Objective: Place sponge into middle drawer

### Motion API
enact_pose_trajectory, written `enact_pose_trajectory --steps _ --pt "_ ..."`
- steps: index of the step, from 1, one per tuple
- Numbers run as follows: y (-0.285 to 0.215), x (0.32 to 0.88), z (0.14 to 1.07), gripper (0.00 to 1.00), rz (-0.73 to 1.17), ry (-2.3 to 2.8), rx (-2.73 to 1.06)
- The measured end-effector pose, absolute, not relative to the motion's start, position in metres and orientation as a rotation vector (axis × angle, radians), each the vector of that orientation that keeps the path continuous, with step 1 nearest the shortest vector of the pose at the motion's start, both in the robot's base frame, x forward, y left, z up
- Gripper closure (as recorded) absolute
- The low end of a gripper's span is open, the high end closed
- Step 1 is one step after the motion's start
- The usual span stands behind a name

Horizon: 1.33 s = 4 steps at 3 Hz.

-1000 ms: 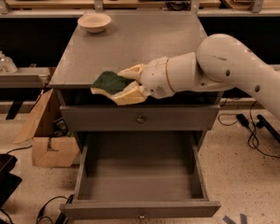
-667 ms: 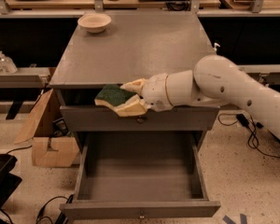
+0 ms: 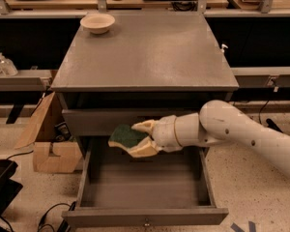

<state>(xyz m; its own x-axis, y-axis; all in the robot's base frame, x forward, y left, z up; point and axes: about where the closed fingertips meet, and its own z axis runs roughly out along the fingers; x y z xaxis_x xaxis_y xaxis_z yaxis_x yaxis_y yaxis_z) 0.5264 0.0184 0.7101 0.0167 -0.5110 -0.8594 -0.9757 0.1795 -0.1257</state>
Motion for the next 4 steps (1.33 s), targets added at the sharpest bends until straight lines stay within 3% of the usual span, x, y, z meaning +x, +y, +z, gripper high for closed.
enact_pose_trajectory --steps 2,4 --pt "-0.012 0.526 0.585 1.0 0.705 1.661 -1.509" --pt "-0.051 0.546 0.483 1.0 0.733 1.768 -1.335"
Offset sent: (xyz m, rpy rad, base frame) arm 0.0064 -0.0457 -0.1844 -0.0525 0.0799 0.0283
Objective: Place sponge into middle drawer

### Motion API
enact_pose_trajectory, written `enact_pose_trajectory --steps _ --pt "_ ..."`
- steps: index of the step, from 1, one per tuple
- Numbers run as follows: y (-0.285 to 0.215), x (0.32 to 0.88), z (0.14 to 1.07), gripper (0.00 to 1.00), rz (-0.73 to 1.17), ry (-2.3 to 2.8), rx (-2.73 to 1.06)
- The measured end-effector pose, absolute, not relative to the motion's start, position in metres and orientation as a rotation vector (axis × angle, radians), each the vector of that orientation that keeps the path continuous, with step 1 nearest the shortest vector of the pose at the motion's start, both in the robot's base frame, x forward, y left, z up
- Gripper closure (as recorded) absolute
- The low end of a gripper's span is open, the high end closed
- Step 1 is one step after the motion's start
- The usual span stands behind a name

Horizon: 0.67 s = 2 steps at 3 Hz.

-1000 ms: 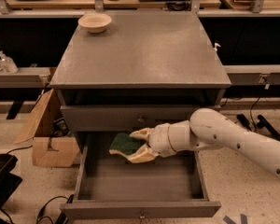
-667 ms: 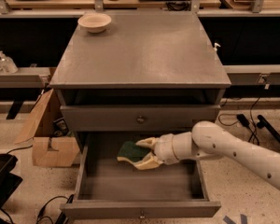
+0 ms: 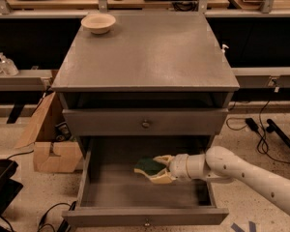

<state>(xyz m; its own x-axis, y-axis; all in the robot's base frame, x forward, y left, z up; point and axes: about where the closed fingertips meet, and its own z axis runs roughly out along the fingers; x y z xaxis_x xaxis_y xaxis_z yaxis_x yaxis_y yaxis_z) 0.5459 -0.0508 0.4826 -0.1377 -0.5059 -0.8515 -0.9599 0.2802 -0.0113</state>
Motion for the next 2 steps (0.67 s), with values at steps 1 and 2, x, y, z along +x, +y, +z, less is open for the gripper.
enact_pose_trajectory --steps 1,2 --pt "-0.05 0.545 0.478 1.0 0.741 1.772 -1.329" --pt "-0.042 0.546 0.465 1.0 0.734 1.796 -1.352"
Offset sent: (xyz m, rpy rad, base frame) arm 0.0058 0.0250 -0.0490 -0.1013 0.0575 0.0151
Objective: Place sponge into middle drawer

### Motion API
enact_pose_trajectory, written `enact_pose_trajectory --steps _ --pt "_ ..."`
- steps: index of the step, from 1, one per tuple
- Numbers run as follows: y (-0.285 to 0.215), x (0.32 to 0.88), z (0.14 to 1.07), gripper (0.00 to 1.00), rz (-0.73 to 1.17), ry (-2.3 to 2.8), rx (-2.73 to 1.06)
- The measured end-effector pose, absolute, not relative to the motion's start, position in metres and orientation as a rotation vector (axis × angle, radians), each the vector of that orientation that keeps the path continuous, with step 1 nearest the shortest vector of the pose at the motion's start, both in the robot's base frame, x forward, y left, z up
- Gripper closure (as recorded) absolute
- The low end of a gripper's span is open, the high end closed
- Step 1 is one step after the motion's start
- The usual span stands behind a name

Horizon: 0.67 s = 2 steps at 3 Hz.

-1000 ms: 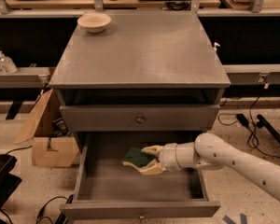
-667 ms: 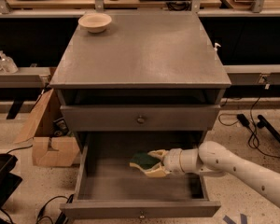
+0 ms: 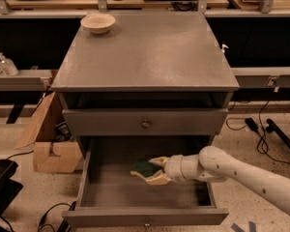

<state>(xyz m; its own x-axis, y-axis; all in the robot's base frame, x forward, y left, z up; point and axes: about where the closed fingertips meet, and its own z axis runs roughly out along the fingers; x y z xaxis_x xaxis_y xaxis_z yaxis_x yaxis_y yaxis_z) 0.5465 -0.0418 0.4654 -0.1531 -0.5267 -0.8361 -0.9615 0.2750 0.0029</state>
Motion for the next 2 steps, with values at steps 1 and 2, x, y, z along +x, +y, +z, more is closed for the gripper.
enact_pose_trajectory --steps 1,2 --pt "-0.027 0.56 0.414 1.0 0.725 1.885 -1.389" --pt "-0.013 0.568 0.385 1.0 0.686 1.965 -1.445"
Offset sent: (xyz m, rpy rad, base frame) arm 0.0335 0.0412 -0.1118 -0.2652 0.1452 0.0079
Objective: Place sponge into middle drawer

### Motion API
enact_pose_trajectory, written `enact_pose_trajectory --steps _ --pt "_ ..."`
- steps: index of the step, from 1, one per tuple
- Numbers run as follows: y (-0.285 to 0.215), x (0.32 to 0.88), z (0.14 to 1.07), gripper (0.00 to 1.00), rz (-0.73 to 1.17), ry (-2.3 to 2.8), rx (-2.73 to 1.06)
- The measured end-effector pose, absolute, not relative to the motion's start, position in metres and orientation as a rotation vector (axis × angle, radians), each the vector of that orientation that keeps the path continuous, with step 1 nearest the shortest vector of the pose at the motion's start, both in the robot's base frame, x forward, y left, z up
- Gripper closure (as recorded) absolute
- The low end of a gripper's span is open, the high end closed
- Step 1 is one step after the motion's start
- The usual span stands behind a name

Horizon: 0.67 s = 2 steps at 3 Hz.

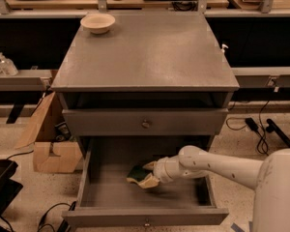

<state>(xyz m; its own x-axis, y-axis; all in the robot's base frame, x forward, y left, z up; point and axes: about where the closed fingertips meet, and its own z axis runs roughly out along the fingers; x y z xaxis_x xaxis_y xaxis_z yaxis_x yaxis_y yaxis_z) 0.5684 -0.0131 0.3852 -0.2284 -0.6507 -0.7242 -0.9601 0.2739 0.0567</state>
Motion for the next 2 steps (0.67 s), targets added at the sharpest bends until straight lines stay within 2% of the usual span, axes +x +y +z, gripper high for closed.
enact_pose_trajectory --steps 1,2 --pt "-0.0083 0.5674 0.383 0.82 0.693 1.966 -1.455" --pt "-0.0062 0.5665 0.382 0.58 0.697 1.965 -1.458"
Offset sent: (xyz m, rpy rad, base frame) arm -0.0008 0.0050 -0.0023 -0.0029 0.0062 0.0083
